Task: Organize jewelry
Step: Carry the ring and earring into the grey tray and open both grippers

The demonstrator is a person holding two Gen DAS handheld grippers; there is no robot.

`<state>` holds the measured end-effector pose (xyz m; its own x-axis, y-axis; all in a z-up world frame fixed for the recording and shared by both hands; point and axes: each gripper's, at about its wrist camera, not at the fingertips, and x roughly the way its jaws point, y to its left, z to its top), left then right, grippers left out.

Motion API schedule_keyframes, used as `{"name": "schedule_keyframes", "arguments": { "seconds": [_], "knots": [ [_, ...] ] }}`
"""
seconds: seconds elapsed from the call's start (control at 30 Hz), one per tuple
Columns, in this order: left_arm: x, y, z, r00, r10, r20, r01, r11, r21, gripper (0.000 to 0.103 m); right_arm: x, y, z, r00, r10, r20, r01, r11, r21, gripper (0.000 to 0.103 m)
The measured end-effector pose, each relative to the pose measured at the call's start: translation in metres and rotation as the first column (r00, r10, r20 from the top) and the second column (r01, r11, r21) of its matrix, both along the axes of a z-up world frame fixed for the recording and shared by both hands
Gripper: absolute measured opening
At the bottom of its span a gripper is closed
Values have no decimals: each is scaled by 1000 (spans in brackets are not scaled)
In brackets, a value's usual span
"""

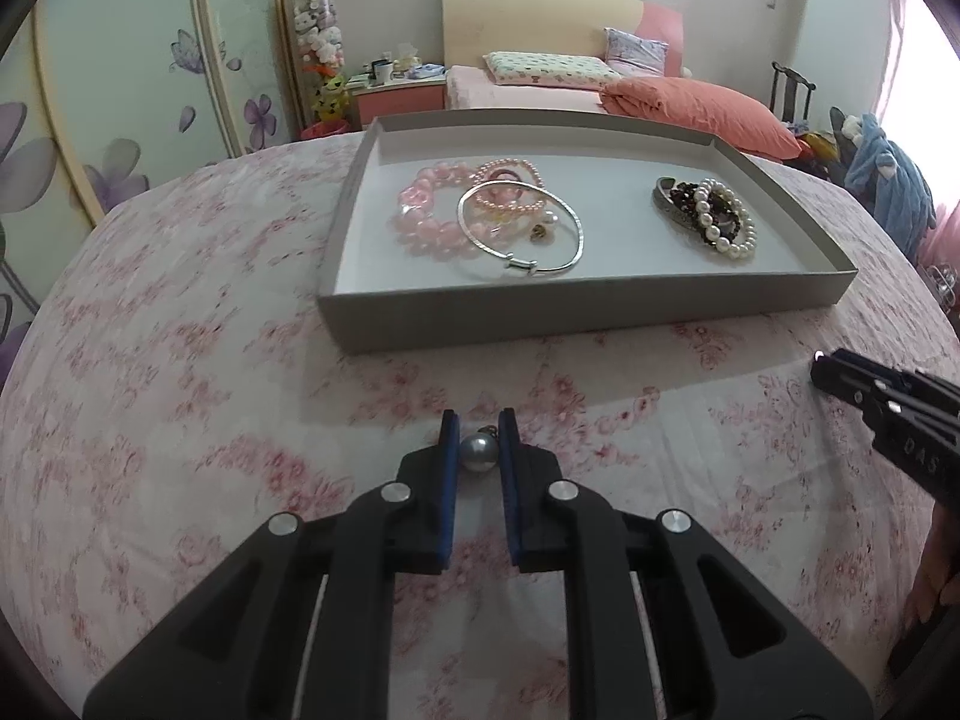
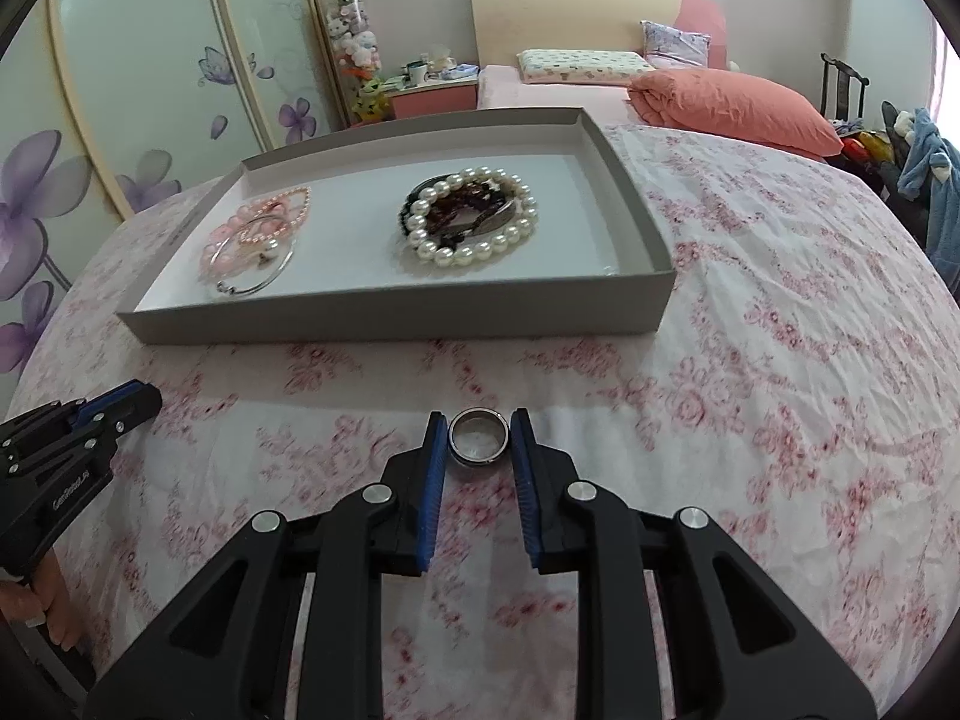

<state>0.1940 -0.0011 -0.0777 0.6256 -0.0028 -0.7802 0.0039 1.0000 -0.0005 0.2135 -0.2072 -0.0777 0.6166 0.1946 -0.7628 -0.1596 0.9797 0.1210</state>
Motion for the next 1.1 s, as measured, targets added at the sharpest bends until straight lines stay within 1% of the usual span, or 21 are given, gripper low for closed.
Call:
{"name": "schedule_keyframes", "arguments": {
  "seconds": [0.17,0.33,0.5,0.63,0.77,0.83,1.0,1.1],
  "knots": [
    [-8,3,7,1000,8,16,-7,1000,-13,14,-11,12,2,999,39,-8,-38,999,25,23],
    [-17,2,23,998,11,70,-9,1000,-27,14,-20,16,14,998,49,32,-50,997,54,23],
    [-28,2,44,988,16,156,-11,999,-32,14,-30,19,35,991,49,121,-57,997,61,23],
    [-37,-3,60,971,7,237,-4,1000,-14,14,-38,20,53,977,46,208,-60,996,64,23],
    [-46,-9,75,951,-4,308,4,1000,2,14,-45,22,69,955,45,292,-64,996,58,23],
    [-50,-11,80,940,-8,341,7,1000,5,14,-50,24,76,940,43,340,-64,997,51,23],
    [-54,-15,90,918,-16,397,15,1000,5,14,-60,27,90,890,35,454,-53,998,27,23],
    [-56,-17,93,910,-15,415,17,1000,-2,14,-66,27,98,856,29,516,-42,999,14,23]
  ]
}}
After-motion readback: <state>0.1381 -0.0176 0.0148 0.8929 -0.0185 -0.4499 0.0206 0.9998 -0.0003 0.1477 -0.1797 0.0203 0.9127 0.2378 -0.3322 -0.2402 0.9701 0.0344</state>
